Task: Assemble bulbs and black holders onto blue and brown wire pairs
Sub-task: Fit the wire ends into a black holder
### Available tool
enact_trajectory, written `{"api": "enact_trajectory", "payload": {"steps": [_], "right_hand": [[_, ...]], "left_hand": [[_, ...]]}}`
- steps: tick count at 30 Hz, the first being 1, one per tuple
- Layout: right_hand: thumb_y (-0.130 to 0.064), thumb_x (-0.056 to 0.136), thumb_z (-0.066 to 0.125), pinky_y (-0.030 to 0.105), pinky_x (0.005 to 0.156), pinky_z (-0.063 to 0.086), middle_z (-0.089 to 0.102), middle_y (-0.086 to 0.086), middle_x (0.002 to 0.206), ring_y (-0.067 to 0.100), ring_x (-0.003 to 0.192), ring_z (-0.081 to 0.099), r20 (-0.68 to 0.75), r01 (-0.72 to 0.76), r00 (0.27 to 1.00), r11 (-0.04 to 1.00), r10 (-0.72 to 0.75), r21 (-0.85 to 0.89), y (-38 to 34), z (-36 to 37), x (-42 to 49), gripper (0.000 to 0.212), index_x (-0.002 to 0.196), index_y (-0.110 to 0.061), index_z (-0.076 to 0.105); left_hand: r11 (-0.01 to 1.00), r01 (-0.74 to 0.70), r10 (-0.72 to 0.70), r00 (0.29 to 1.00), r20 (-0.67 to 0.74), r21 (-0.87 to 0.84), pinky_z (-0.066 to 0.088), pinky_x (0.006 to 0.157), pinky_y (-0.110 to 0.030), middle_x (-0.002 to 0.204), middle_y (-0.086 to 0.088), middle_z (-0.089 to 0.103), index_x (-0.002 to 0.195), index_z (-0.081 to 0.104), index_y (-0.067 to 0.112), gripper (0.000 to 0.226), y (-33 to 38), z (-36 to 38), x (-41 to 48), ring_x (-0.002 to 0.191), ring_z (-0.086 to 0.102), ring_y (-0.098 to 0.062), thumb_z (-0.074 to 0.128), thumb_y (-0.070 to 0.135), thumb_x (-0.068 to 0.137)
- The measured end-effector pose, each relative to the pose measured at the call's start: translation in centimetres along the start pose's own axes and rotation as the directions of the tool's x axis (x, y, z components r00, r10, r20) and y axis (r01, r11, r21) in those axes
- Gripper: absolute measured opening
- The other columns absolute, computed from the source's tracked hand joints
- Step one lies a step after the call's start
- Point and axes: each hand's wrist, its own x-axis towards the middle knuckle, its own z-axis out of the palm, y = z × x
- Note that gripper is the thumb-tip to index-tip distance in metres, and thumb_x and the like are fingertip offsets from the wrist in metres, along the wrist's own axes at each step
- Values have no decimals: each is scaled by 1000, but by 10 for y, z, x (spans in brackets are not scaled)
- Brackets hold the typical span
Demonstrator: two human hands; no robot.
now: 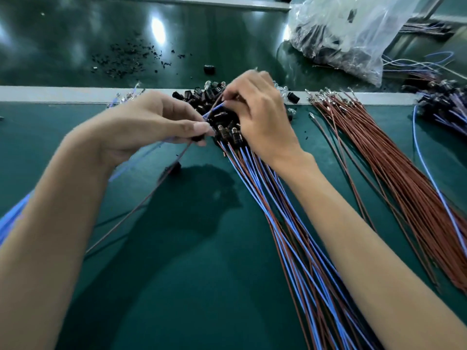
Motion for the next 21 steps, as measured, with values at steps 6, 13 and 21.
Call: {"api": "enact_trajectory", "payload": {"steps": [6, 13, 21], "right_hand": [[-4, 88, 64, 13, 67, 49, 39, 8, 118, -2, 72, 58, -64, -480, 826, 757, 561, 443, -16, -9, -39, 30, 108, -13, 44], [-8, 89, 64, 22, 65, 51, 54, -1, 126, 12, 87, 65, 43, -446, 880, 793, 472, 415, -25, -16, -63, 35, 122, -17, 55], [0, 91, 61, 13, 48, 40, 72, -2, 75, 4, 52, 54, 587, -679, 734, 387, 341, 624, -20, -26, -61, 17, 89, -16, 67]], "left_hand": [[920, -186, 116, 970, -214, -345, 51, 88, -22, 79, 8, 73, 85, 66, 12, 19, 4, 53, 15, 83, 64, -7, 60, 27, 75], [809, -137, 13, 976, -215, -572, 51, 75, -17, 91, 6, 74, 76, 72, 18, 16, 4, 72, 20, 87, 64, -4, 59, 26, 82], [827, -84, 50, 996, -75, -555, 42, 91, -30, 110, 7, 71, 79, 76, 24, 23, -1, 62, 18, 105, 62, -8, 58, 38, 79]]}}
